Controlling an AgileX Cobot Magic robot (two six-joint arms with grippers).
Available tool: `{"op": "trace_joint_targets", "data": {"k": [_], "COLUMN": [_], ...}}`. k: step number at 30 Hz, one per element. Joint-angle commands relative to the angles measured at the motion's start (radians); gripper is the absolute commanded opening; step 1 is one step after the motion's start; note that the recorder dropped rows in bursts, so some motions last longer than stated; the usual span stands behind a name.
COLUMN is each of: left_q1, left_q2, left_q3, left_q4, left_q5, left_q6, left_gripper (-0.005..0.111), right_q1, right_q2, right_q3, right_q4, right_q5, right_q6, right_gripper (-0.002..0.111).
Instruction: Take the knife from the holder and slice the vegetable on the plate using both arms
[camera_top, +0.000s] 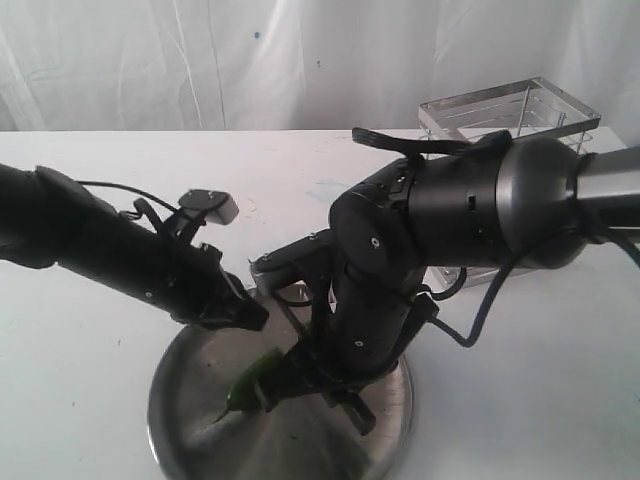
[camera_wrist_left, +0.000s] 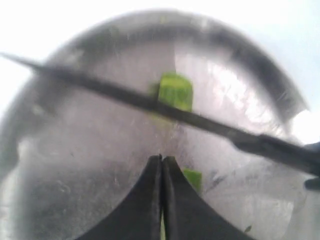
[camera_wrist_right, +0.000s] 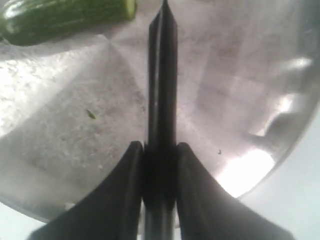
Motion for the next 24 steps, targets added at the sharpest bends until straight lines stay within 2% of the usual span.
{"op": "trace_joint_targets", "data": {"k": [1, 3, 6, 10, 14, 20, 24], "left_q1": [-0.002, -0.002, -0.002, -0.002, -0.002, -0.002, -0.002], "left_q2": [-0.106, -0.143, -0.188, -0.237, -0.293, -0.387, -0.469], "left_q3": [0.008, 0.008, 0.008, 0.022, 0.066, 0.144, 0.187], "left_q4": [0.080, 0.149, 0.218, 0.230, 0.230, 0.168, 0.114], "left_q5": [-0.028, -0.043, -0.051, -0.041, -0.087, -0.131, -0.117], "left_q6": [-0.088, -0.159, -0.231, -0.245, -0.245, -0.245, -0.245], "left_gripper": [0.000, 0.007, 0.022, 0.038, 0.037, 0.037, 0.037], "right_q1": [-0.002, -0.002, -0.002, -0.002, -0.002, -0.002, -0.002], "right_q2": [-0.042, -0.058, -0.067, -0.067, -0.067, -0.044, -0.003], "right_q3": [0.025, 0.048, 0.089, 0.133, 0.153, 0.157, 0.157], "right_q4": [0.073, 0.100, 0.129, 0.215, 0.254, 0.258, 0.263], "right_q5": [-0.087, -0.138, -0.185, -0.257, -0.352, -0.376, -0.377], "right_q6": [0.004, 0.004, 0.004, -0.027, -0.039, -0.035, -0.035], "right_gripper": [0.000, 0.000, 0.000, 0.000, 0.000, 0.000, 0.010]}}
